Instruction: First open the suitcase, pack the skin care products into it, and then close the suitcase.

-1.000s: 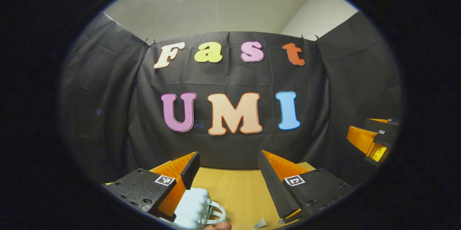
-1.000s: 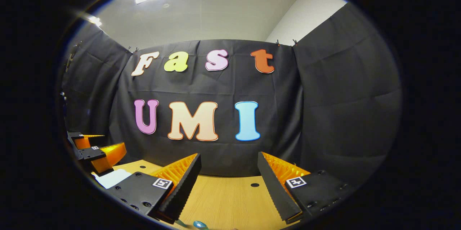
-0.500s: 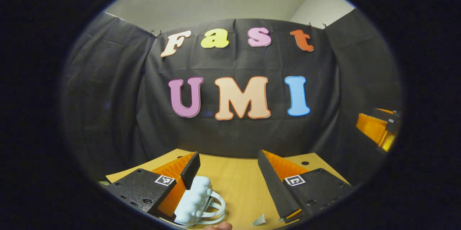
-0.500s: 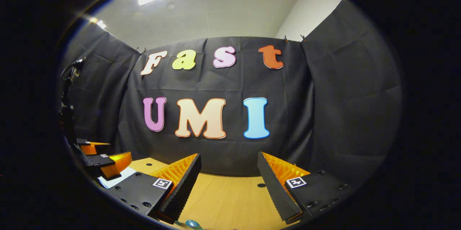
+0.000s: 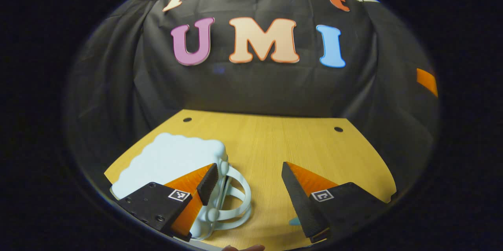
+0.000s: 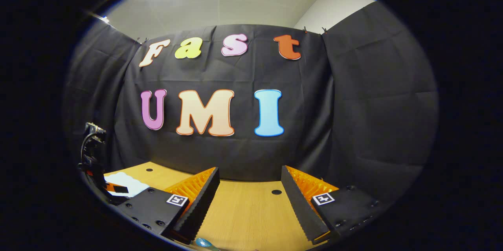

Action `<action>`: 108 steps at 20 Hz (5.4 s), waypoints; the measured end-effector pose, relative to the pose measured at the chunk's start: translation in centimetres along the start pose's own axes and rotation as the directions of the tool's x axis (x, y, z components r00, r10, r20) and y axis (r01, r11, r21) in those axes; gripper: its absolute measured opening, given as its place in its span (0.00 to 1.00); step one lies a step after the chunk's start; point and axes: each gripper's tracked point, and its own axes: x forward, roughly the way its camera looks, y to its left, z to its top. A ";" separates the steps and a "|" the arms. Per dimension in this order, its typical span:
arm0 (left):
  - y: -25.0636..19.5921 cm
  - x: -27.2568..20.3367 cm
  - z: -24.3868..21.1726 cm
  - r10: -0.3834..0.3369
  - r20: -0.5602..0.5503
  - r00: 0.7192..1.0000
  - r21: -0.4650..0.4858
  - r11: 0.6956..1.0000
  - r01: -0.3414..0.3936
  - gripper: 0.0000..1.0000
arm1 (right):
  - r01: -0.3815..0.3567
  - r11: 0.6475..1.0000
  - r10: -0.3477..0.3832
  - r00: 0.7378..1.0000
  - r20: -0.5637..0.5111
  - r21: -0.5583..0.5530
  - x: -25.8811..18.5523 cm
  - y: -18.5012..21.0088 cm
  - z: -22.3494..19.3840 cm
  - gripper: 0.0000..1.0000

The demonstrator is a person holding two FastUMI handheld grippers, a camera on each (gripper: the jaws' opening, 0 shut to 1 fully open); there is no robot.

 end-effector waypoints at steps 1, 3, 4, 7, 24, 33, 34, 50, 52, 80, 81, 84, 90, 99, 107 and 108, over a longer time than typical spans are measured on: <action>-0.1 0.6 -0.7 -0.008 -0.033 0.999 0.002 1.000 0.008 0.96 | 0.005 1.000 -0.005 1.000 -0.003 -0.008 0.0 0.2 0.0 0.99; -0.2 1.6 -1.7 -0.020 -0.091 0.996 0.011 1.000 0.021 0.96 | 0.019 0.999 -0.019 1.000 -0.019 -0.030 0.3 0.2 -0.7 1.00; -0.4 2.1 -2.4 -0.027 -0.124 0.992 0.015 0.999 0.029 0.94 | 0.025 0.999 -0.026 0.999 -0.029 -0.037 0.4 0.2 -1.0 0.99; -0.6 3.2 -4.2 -0.037 -0.221 0.975 0.002 0.999 0.038 0.96 | 0.038 0.998 -0.041 0.998 -0.058 -0.052 0.4 0.2 -1.8 0.99; 1.3 7.0 -10.8 -0.055 -0.542 0.838 -0.079 0.997 0.014 0.34 | 0.016 0.997 -0.022 0.997 -0.070 -0.075 0.1 0.9 -2.7 0.99; 1.7 4.4 -6.6 -0.062 -0.497 0.866 0.015 0.997 0.080 0.07 | -0.016 0.999 0.013 0.998 -0.058 -0.043 0.9 1.9 -3.0 0.99; 2.0 3.8 -5.7 -0.069 -0.486 0.871 0.014 0.996 0.087 0.06 | -0.024 0.999 0.022 0.998 -0.058 -0.042 1.1 2.3 -3.1 0.98; 3.4 -3.5 6.0 -0.064 -0.327 0.943 0.040 0.996 0.082 0.04 | -0.078 0.997 0.077 0.996 -0.039 -0.025 3.8 8.3 -2.8 0.98; 5.5 -4.2 6.5 -0.064 -0.309 0.949 0.041 0.996 0.081 0.05 | -0.080 0.996 0.079 0.996 -0.033 -0.036 4.3 9.5 -2.6 0.99; 37.7 0.2 9.2 0.266 -0.165 0.950 0.074 0.963 -0.257 0.04 | -0.061 0.988 0.067 0.997 0.039 -0.144 4.7 24.1 -0.6 0.98; 38.8 0.5 8.9 0.281 -0.164 0.946 0.078 0.959 -0.272 0.03 | -0.059 0.988 0.065 0.997 0.034 -0.146 4.7 24.1 -0.9 0.98; 40.3 1.4 7.1 0.290 -0.215 0.933 0.043 0.957 -0.287 0.03 | -0.052 0.989 0.055 0.998 0.017 -0.136 4.8 23.8 -1.4 0.99; 42.5 3.0 2.7 0.296 -0.319 0.900 -0.039 0.945 -0.325 0.03 | -0.041 0.990 0.041 0.999 -0.001 -0.136 5.0 23.4 -1.9 0.99; 42.2 4.3 3.0 0.406 -0.237 0.883 -0.062 0.900 -0.431 0.44 | -0.051 0.991 0.048 0.999 -0.024 -0.125 5.2 22.7 -2.5 0.99; 33.2 0.2 14.0 0.399 0.186 0.898 -0.160 0.914 -0.373 0.92 | -0.070 0.994 0.071 0.997 0.010 -0.080 4.5 18.8 -1.0 0.99; 31.6 -0.6 14.9 0.387 0.204 0.899 -0.155 0.920 -0.361 0.92 | -0.075 0.994 0.077 0.997 0.019 -0.079 4.4 18.0 -0.6 0.99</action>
